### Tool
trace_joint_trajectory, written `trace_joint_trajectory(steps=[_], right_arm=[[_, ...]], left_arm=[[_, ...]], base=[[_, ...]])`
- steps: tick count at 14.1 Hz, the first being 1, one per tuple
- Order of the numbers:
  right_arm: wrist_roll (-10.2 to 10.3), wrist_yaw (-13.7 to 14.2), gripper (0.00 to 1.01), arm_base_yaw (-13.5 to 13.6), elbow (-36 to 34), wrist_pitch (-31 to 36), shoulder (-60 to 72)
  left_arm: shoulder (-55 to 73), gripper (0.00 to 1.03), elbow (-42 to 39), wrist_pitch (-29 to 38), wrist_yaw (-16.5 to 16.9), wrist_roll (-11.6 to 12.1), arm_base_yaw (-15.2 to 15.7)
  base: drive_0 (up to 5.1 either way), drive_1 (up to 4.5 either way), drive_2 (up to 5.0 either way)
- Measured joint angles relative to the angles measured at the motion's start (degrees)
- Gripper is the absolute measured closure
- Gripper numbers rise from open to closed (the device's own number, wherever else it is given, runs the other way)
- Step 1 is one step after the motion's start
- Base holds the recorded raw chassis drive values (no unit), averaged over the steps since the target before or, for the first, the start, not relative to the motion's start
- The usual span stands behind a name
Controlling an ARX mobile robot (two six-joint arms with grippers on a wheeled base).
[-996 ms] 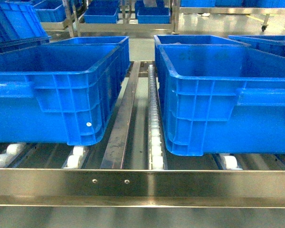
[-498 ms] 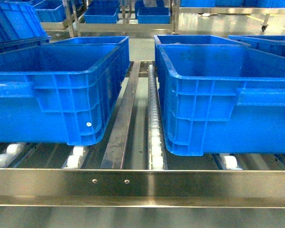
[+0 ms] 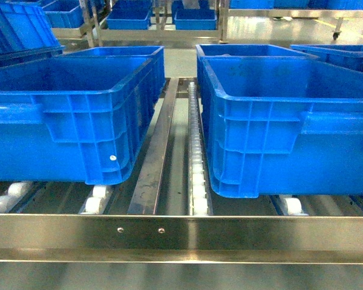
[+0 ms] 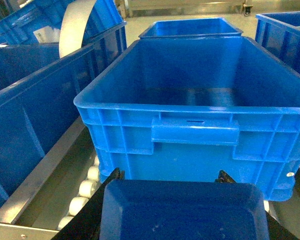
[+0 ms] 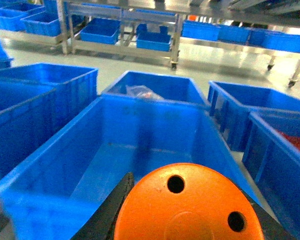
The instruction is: Sort blue parts and orange caps into right shelf containers
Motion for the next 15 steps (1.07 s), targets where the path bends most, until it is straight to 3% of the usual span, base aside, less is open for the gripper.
trace_joint_trajectory(steps=[1, 2, 3, 5, 6, 8, 9, 10, 11, 12, 13, 14, 15], right_arm=[[0.11, 1.75, 0.58, -0.57, 9.07, -0.74, 9.29], [0.37, 3.56, 0.44, -0.68, 17.44, -3.37, 17.53], [0.68, 5.57, 0.31, -0.46, 20.74, -4.48, 21.24], [1.01, 5.70, 0.08, 1.20, 12.22, -3.19, 12.68], [1.92, 5.07, 0.01, 2.27, 6.95, -3.32, 4.98], [3.56, 5.68, 0.03, 4.87, -3.80, -9.31, -6.23], [3.96, 6.82, 0.03, 6.93, -7.10, -11.23, -9.38], [4.24, 7.39, 0.03, 8.66, -7.56, -10.69, -11.67], [5.77, 8.24, 0.03, 8.76, -7.80, -10.91, -12.72], [7.26, 7.76, 0.03, 8.09, -9.25, -10.73, -12.83], [7.65, 7.56, 0.11, 7.19, -13.20, -1.97, -12.41], [6.40, 6.51, 0.23, 5.97, -16.90, 3.54, -13.97], [6.08, 5.77, 0.34, 4.59, -19.12, 4.92, -16.41]], left_arm=[[0.02, 0.59, 0.00, 0.00, 0.00, 0.00, 0.00], [0.02, 0.59, 0.00, 0.02, 0.00, 0.00, 0.00], [0.02, 0.59, 0.00, -0.02, 0.00, 0.00, 0.00], [2.27, 0.59, 0.94, 3.15, -7.96, 1.60, -1.95], [6.71, 0.59, 4.31, 5.38, -8.24, 2.14, -2.32], [20.76, 0.59, 16.50, 10.34, -3.89, 4.22, -2.91], [29.53, 0.59, 25.70, 8.39, -1.97, 4.28, -2.91], [37.51, 0.45, 34.32, 5.49, 0.87, 4.22, -2.91], [37.33, 0.25, 33.09, 8.57, 2.62, 2.97, -3.30], [30.34, 0.12, 26.34, 12.81, 6.05, 2.19, -3.26], [22.71, 0.12, 18.88, 19.87, 6.10, 0.07, -3.02], [18.69, 0.25, 12.70, 22.56, 5.86, -2.75, -3.06], [17.16, 0.36, 7.76, 22.93, 5.51, -4.33, -3.17]], base=[[0.0, 0.00, 0.0], [0.0, 0.00, 0.0], [0.0, 0.00, 0.0], [0.0, 0.00, 0.0], [0.0, 0.00, 0.0], [0.0, 0.00, 0.0], [0.0, 0.00, 0.0], [0.0, 0.00, 0.0], [0.0, 0.00, 0.0], [0.0, 0.00, 0.0], [0.0, 0.00, 0.0], [0.0, 0.00, 0.0], [0.0, 0.00, 0.0]])
